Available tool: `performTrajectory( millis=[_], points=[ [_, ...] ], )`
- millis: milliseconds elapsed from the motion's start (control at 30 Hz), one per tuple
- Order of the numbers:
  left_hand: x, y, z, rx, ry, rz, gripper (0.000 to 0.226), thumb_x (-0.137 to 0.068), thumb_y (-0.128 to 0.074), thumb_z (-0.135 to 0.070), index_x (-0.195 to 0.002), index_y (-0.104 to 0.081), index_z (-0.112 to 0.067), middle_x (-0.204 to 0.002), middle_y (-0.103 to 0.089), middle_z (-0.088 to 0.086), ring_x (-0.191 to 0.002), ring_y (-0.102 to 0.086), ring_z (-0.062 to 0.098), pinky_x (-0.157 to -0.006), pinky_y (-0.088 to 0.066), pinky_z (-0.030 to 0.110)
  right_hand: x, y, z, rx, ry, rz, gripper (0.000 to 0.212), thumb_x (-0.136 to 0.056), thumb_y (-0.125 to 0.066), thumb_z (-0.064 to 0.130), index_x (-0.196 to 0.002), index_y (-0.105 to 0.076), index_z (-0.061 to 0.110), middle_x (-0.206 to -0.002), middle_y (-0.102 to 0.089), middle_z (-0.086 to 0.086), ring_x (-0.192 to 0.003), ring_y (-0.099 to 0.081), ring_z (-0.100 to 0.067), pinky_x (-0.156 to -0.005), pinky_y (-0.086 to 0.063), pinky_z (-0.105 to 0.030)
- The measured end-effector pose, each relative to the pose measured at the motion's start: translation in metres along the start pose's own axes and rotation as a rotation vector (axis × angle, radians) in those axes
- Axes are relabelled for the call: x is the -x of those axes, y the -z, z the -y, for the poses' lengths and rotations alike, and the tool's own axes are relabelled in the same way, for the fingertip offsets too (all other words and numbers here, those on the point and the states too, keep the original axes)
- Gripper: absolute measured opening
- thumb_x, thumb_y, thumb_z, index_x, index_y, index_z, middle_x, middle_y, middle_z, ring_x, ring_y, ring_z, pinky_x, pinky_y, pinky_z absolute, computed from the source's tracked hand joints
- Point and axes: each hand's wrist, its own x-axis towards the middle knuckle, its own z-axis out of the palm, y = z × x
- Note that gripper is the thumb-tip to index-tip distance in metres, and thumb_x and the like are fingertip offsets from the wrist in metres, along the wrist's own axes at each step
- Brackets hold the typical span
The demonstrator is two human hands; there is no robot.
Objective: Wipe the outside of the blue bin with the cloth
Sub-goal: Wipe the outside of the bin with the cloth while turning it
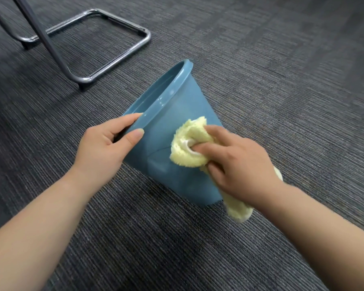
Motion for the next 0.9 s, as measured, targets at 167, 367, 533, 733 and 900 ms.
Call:
performTrajectory(
  millis=[167, 367, 533, 733, 900],
  points=[
    [0.002, 0.001, -0.001, 0.003, 0.006, 0.014, 0.03, -0.076, -0.062, -0.021, -0.089, -0.059, -0.048, -0.099, -0.061, -0.023, -0.091, -0.057, -0.011, -0.089, -0.045, 0.015, 0.0, -0.009, -0.028, 0.033, -0.309, -0.086, 0.03, -0.081, -0.052, 0.018, -0.11, -0.059, 0.025, -0.128, -0.049, -0.003, -0.094, -0.056, -0.032, -0.06, -0.039, -0.031],
    [-0.001, 0.0, 0.002, -0.017, 0.018, -0.037, 0.034, -0.081, -0.06, -0.014, -0.088, -0.058, -0.047, -0.097, -0.061, -0.022, -0.086, -0.057, -0.013, -0.087, -0.047, 0.018, 0.012, -0.014, 0.005, 0.021, -0.081, -0.037, 0.026, -0.062, -0.061, 0.014, -0.086, -0.069, 0.019, -0.104, -0.068, -0.013, -0.059, -0.064, -0.029, -0.043, -0.046, -0.027],
    [-0.001, 0.002, 0.003, -0.01, 0.028, -0.041, 0.033, -0.082, -0.059, -0.014, -0.09, -0.058, -0.046, -0.099, -0.062, -0.019, -0.086, -0.057, -0.012, -0.086, -0.044, 0.017, 0.014, -0.015, 0.0, 0.066, -0.033, 0.021, 0.033, -0.069, -0.042, 0.021, -0.088, -0.069, 0.021, -0.105, -0.068, -0.011, -0.057, -0.062, -0.027, -0.044, -0.04, -0.024],
    [-0.001, 0.003, 0.007, 0.011, 0.037, -0.066, 0.034, -0.082, -0.057, -0.012, -0.089, -0.058, -0.045, -0.096, -0.061, -0.02, -0.082, -0.056, -0.015, -0.084, -0.044, 0.014, 0.014, -0.026, -0.018, 0.035, -0.3, -0.05, 0.031, -0.077, -0.058, 0.016, -0.107, -0.061, 0.023, -0.13, -0.051, -0.006, -0.09, -0.059, -0.033, -0.06, -0.043, -0.034],
    [-0.003, 0.002, 0.006, 0.006, 0.026, -0.062, 0.033, -0.083, -0.057, -0.012, -0.091, -0.057, -0.044, -0.096, -0.061, -0.02, -0.081, -0.055, -0.017, -0.079, -0.043, 0.005, 0.024, -0.033, 0.004, 0.027, -0.125, -0.034, 0.039, -0.051, -0.08, 0.008, -0.088, -0.07, 0.018, -0.103, -0.068, -0.016, -0.054, -0.063, -0.03, -0.039, -0.047, -0.026]
  ],
)
